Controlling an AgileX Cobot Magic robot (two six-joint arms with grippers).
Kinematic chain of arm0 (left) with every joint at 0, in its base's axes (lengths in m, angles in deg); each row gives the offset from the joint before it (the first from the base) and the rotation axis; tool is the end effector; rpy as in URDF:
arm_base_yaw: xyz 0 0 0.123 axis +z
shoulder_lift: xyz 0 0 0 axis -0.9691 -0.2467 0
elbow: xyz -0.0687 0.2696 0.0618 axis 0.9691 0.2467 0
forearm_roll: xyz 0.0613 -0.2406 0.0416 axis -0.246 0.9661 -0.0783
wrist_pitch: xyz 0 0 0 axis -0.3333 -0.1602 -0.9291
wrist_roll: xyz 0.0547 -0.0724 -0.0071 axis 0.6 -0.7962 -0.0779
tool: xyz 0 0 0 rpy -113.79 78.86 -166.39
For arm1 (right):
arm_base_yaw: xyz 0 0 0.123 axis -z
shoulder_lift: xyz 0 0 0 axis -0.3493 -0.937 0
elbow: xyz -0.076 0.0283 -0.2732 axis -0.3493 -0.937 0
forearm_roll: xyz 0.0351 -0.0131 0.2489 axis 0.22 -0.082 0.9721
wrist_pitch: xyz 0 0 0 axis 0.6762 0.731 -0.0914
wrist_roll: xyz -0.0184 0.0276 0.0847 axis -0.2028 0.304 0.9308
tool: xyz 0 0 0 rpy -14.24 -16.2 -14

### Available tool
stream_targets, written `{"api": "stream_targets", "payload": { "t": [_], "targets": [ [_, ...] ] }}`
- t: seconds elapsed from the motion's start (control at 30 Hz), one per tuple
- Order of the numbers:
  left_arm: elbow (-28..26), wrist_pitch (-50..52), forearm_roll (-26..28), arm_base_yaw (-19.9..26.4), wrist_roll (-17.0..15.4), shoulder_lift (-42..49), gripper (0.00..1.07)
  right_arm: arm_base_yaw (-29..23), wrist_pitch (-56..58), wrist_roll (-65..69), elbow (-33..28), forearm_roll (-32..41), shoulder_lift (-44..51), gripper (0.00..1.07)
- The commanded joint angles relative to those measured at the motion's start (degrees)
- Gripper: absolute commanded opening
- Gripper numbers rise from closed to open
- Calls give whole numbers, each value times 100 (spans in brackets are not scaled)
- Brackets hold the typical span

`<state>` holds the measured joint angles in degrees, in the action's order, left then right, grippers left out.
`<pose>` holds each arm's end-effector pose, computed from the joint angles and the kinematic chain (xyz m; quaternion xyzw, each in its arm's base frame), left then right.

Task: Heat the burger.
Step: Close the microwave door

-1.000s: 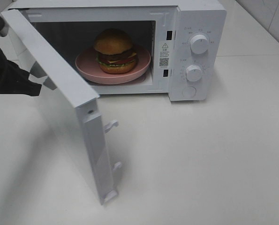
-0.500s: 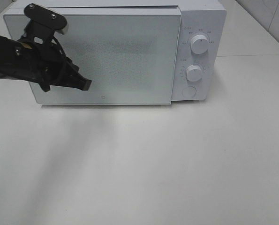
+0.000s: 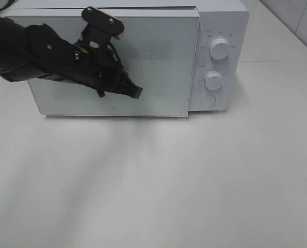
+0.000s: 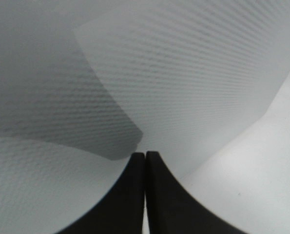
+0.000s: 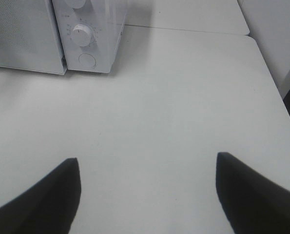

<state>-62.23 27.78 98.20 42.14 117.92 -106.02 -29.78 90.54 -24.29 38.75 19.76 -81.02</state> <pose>0.3492 -0.2287 0.1775 0.3219 0.8323 -0.0812 0.4440 -0.0030 -0.0048 0.2839 -0.0568 0.8318 0.0247 0.5517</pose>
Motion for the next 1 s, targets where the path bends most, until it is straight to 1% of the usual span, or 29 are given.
{"api": "stream_targets", "payload": {
  "t": [0.03,0.07,0.1,0.17,0.2,0.23,0.3,0.33,0.37,0.4,0.43,0.5,0.53,0.67,0.7,0.87,1.0],
  "targets": [
    [-516,281,29,-132,-11,-355,0,0,-52,-23,0,11,166,70],
    [-516,281,29,-132,-11,-355,0,0,-52,-23,0,11,166,70],
    [-716,286,29,-195,-11,-493,0,0,-52,-23,0,11,166,70],
    [-808,286,29,-223,-11,-550,0,0,-52,-23,0,11,166,70],
    [-1003,258,29,-269,-11,-688,0,0,-52,-23,0,11,166,70],
    [-1003,258,29,-269,-11,-688,0,0,-52,-23,0,11,166,70],
    [-1318,246,34,-338,-11,-911,0,0,-52,-23,0,11,166,70],
    [-1318,246,34,-338,-11,-911,0,0,-52,-23,0,11,166,70],
    [-1524,223,34,-361,-11,-1043,0,0,-52,-23,0,11,166,70],
    [-1524,223,34,-361,-11,-1043,0,0,-52,-23,0,11,166,70],
    [-1690,183,34,-418,-29,-1152,0,0,-52,-17,0,6,166,70],
    [-1765,166,34,-430,-29,-1203,0,0,-52,-17,0,6,166,70],
    [-1902,115,34,-493,-29,-1295,0,0,-52,-17,0,6,166,70],
    [-2034,172,34,-556,-29,-1387,0,0,-52,-11,0,6,166,70],
    [-2149,172,34,-579,-57,-1461,0,0,-52,-11,0,6,166,70],
    [-2338,80,34,-579,-120,-1639,0,0,-52,-11,0,6,166,70],
    [-2406,-338,34,-602,-132,-1684,0,0,-52,-6,0,6,166,70]
  ]
}}
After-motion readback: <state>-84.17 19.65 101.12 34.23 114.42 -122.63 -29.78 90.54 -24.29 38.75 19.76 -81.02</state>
